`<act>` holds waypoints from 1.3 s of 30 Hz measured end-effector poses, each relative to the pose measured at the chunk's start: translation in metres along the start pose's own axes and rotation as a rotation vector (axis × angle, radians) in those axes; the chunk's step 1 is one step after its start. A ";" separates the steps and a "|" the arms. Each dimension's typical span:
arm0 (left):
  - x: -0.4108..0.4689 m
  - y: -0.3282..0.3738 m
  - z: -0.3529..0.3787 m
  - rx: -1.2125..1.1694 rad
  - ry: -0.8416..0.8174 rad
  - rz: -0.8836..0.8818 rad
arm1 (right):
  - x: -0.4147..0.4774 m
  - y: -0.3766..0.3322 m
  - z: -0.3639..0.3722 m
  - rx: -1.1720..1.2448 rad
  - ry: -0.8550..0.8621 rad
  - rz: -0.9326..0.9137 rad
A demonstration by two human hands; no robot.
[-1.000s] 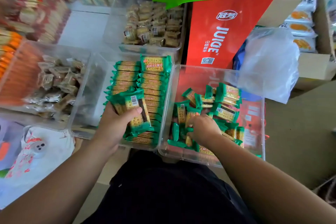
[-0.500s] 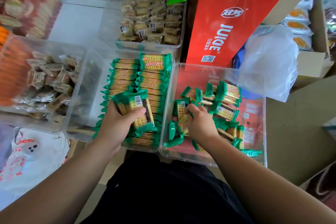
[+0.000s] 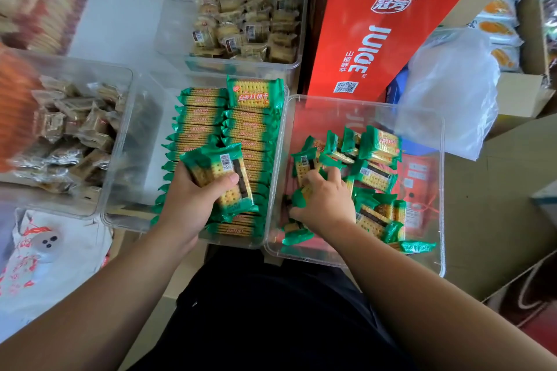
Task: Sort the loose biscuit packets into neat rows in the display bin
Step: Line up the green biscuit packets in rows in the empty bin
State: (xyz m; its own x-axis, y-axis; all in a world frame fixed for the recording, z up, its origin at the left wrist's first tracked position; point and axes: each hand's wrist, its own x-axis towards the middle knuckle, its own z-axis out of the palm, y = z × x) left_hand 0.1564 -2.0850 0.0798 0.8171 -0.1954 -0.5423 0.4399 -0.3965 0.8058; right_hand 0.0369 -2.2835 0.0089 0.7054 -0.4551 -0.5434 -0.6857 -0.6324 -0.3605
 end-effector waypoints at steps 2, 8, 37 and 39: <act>0.000 0.001 0.001 -0.003 0.010 0.004 | 0.003 0.010 0.000 0.058 0.003 0.000; -0.005 0.003 0.004 0.011 0.019 0.002 | -0.004 0.015 0.003 -0.020 -0.075 -0.032; 0.119 0.119 0.025 1.364 -0.559 0.951 | -0.042 -0.016 -0.091 0.573 0.481 0.161; 0.123 0.110 0.023 1.395 -0.622 0.961 | -0.042 -0.023 -0.094 0.591 0.493 0.157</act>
State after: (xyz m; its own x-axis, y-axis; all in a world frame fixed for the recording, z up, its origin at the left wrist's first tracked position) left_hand 0.2969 -2.1737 0.0965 0.1819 -0.9296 -0.3207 -0.9251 -0.2724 0.2647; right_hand 0.0395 -2.3086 0.1110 0.4958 -0.8247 -0.2722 -0.6683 -0.1622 -0.7260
